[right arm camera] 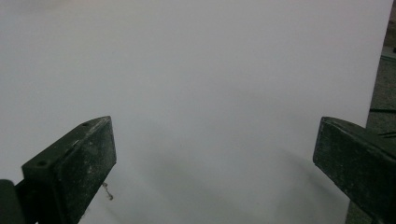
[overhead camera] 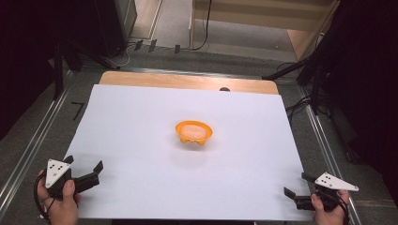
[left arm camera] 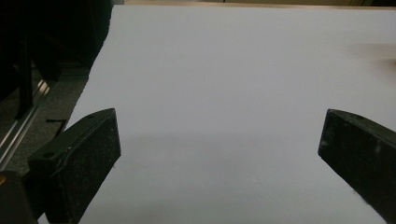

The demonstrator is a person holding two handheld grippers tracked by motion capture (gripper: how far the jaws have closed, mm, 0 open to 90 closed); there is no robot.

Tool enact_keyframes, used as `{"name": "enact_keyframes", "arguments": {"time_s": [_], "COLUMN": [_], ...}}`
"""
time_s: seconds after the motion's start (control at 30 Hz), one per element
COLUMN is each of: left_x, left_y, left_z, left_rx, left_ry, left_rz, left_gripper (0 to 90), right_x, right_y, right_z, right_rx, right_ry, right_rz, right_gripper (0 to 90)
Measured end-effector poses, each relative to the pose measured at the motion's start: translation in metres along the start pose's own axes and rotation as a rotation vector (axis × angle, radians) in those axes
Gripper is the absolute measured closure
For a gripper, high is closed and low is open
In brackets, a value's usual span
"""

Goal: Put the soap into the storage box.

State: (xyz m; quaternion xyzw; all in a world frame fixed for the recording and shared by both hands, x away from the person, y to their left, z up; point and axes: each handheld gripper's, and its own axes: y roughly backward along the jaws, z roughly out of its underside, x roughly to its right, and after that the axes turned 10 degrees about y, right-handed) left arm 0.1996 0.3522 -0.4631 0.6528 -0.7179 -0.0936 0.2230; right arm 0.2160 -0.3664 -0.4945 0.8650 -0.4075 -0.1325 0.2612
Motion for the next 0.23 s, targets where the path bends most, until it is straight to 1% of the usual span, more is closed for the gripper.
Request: {"name": "enact_keyframes", "arguments": {"time_s": [0.23], "left_x": [0.0001], "left_y": [-0.0005], "left_z": [-0.0001], "left_rx": [-0.003], "left_ry": [0.000], "left_rz": [0.000], "left_gripper": [0.0], "right_x": [0.0003], "right_y": [0.0000], "right_z": [-0.0003], "right_rx": [-0.001], "right_ry": [-0.001], "right_rz": [-0.003], "right_gripper": [0.0]}}
